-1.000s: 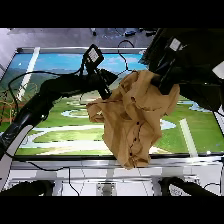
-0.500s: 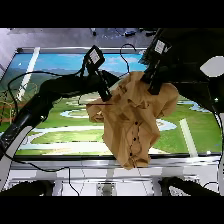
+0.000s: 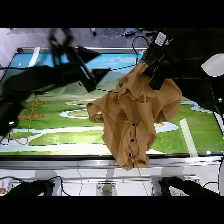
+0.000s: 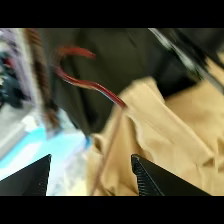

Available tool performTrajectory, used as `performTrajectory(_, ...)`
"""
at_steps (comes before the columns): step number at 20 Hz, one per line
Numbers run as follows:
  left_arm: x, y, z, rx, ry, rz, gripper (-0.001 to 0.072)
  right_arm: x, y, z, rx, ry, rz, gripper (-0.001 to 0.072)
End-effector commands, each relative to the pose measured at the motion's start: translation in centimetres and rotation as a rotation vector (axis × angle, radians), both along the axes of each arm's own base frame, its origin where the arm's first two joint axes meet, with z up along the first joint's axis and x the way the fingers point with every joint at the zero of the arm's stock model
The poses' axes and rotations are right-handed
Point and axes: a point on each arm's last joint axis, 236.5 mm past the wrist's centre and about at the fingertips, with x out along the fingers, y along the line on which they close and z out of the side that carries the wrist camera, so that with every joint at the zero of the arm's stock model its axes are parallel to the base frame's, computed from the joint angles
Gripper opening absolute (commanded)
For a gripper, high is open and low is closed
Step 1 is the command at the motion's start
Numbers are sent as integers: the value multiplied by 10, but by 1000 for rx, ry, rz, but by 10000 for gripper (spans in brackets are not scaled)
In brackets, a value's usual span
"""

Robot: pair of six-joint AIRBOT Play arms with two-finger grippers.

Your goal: Fold the clothes and pants, and hang the long-sleeved shirts on hangers.

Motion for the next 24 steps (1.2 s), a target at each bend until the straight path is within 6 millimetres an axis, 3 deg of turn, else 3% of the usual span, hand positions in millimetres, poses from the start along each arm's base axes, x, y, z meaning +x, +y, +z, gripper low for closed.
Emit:
performTrajectory(1,-13,48,41,-64,3,102,610,4,-7,5,-17,-23,-29,28)
performTrajectory(3,-6,90,30,-65,145,241,611,4,-10,9,-22,-41,-41,28)
performTrajectory(5,-1,131,-2,-54,359,356,624,3,-12,21,-7,-70,-62,28)
performTrajectory(7,-4,140,-29,-103,502,323,650,-4,-9,35,24,-92,-56,28)
performTrajectory(9,-3,130,-54,-212,574,223,649,-15,-1,51,76,-109,-37,28)
performTrajectory(11,3,122,-107,-264,681,193,649,-22,5,65,131,-121,-31,28)
performTrajectory(13,-1,98,-154,-315,794,110,649,-33,16,74,184,-114,2,29)
performTrajectory(16,-17,46,-204,-236,897,-36,649,-48,33,77,249,-66,65,29)
performTrajectory(18,-28,13,-218,-188,935,-112,649,-55,38,77,267,-44,90,29)
performTrajectory(20,-35,-13,-214,-155,920,-178,649,-61,41,73,262,-18,109,29)
performTrajectory(24,-31,-32,-189,-151,846,-221,649,-70,43,65,246,26,138,29)
